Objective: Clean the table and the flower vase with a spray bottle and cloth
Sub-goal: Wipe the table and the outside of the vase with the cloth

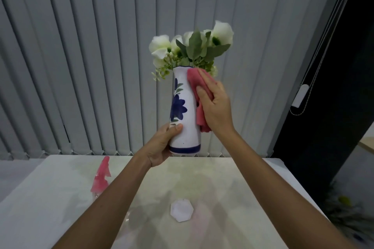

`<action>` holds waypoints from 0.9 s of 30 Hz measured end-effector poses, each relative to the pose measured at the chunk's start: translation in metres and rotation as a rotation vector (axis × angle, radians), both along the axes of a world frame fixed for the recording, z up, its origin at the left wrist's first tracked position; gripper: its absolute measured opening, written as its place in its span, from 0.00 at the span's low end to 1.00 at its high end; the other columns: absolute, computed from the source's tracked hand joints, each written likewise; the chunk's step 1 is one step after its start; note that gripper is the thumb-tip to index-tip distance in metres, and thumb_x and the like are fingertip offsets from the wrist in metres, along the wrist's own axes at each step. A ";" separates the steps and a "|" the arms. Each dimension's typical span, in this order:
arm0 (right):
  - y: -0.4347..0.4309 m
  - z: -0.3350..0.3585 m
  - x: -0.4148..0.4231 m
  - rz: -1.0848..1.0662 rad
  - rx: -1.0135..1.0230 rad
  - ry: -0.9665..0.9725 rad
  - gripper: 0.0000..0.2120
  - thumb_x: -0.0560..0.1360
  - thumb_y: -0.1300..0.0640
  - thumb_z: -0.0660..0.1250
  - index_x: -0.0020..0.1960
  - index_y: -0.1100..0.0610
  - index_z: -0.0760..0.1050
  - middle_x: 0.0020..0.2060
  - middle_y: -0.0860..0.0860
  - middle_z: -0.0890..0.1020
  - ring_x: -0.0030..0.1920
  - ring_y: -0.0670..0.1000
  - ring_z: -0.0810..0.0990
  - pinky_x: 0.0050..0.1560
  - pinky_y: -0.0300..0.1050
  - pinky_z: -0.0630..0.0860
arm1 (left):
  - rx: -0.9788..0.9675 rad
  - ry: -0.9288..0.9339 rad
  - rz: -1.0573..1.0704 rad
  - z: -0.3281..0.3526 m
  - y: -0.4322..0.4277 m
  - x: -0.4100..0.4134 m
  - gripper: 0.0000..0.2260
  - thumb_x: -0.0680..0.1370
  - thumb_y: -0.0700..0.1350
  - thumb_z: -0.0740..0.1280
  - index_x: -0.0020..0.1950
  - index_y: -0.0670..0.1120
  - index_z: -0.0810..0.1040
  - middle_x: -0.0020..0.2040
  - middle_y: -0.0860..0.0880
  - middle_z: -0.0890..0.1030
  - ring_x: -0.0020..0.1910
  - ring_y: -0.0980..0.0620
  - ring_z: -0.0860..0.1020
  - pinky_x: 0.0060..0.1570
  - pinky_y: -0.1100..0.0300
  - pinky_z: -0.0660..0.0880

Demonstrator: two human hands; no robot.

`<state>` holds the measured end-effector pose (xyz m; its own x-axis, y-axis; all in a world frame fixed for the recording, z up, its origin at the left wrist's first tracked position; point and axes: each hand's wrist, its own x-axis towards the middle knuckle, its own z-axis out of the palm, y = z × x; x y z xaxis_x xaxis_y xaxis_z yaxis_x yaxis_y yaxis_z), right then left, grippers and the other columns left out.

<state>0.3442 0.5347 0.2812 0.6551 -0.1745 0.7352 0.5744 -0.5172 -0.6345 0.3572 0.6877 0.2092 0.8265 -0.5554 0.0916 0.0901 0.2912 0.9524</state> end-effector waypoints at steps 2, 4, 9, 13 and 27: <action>0.002 -0.015 -0.007 0.020 -0.018 0.041 0.19 0.80 0.53 0.60 0.68 0.38 0.65 0.53 0.47 0.75 0.52 0.39 0.75 0.54 0.32 0.74 | 0.002 -0.020 0.013 -0.002 0.003 0.001 0.41 0.51 0.64 0.80 0.59 0.48 0.76 0.52 0.47 0.84 0.52 0.47 0.82 0.48 0.49 0.81; 0.000 -0.033 -0.016 0.031 -0.050 0.048 0.19 0.79 0.54 0.61 0.65 0.34 0.66 0.52 0.43 0.74 0.52 0.36 0.75 0.54 0.29 0.73 | -0.031 -0.020 0.024 -0.005 0.004 0.000 0.41 0.52 0.63 0.80 0.60 0.47 0.76 0.54 0.46 0.84 0.53 0.46 0.81 0.51 0.48 0.80; -0.008 -0.096 -0.049 0.061 -0.155 0.106 0.18 0.78 0.51 0.61 0.64 0.33 0.66 0.51 0.38 0.73 0.51 0.38 0.76 0.49 0.27 0.72 | -0.165 0.084 0.122 -0.007 0.009 0.000 0.37 0.53 0.62 0.80 0.58 0.49 0.77 0.52 0.47 0.85 0.50 0.48 0.83 0.48 0.51 0.82; -0.007 -0.113 -0.059 -0.006 -0.193 0.069 0.19 0.76 0.44 0.58 0.65 0.28 0.64 0.51 0.38 0.70 0.51 0.38 0.74 0.48 0.27 0.72 | -0.182 0.097 0.170 0.001 0.011 0.002 0.20 0.73 0.52 0.70 0.63 0.50 0.73 0.58 0.44 0.80 0.55 0.45 0.80 0.46 0.50 0.82; 0.026 -0.078 -0.036 -0.184 0.216 0.109 0.14 0.78 0.53 0.63 0.63 0.42 0.74 0.53 0.46 0.72 0.49 0.37 0.76 0.54 0.34 0.75 | -0.175 0.077 0.214 0.000 -0.010 -0.004 0.27 0.70 0.57 0.67 0.67 0.51 0.71 0.61 0.45 0.80 0.57 0.45 0.81 0.47 0.49 0.82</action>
